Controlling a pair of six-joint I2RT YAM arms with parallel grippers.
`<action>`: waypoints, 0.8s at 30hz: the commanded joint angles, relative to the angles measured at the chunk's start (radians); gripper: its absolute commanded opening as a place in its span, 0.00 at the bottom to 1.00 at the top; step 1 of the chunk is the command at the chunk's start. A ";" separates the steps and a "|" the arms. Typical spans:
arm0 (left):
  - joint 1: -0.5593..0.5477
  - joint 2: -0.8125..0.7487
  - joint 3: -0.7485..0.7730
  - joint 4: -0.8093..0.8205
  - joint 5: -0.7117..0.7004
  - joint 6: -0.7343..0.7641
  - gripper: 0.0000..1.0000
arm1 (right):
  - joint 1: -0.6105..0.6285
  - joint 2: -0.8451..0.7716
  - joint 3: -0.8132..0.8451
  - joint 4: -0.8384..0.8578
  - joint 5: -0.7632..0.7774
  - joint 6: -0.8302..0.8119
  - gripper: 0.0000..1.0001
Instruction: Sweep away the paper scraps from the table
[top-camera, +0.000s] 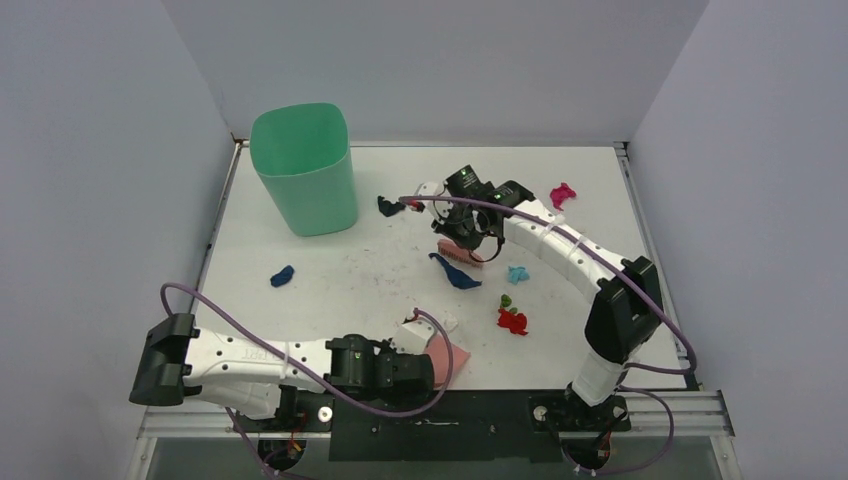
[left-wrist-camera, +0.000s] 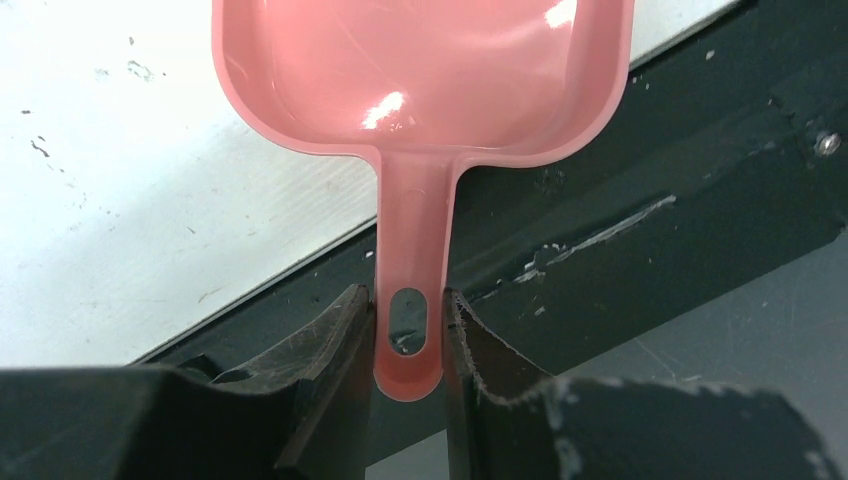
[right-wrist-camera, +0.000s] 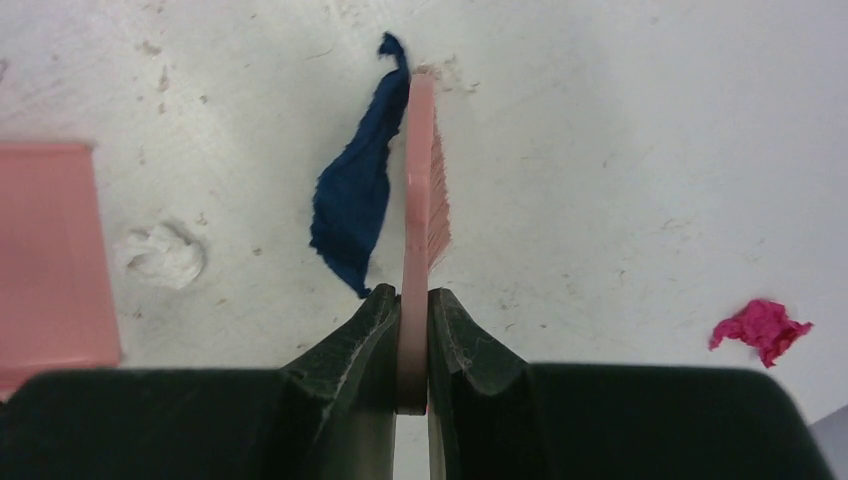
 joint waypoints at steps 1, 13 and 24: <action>0.047 0.008 0.008 0.074 0.017 0.027 0.00 | 0.016 -0.110 -0.077 -0.080 -0.189 -0.011 0.05; 0.092 0.104 0.003 0.215 -0.020 0.097 0.00 | -0.027 -0.286 -0.146 -0.187 -0.682 -0.021 0.05; 0.062 0.044 -0.066 0.388 -0.122 0.181 0.00 | -0.170 -0.260 -0.035 -0.388 -0.661 -0.181 0.05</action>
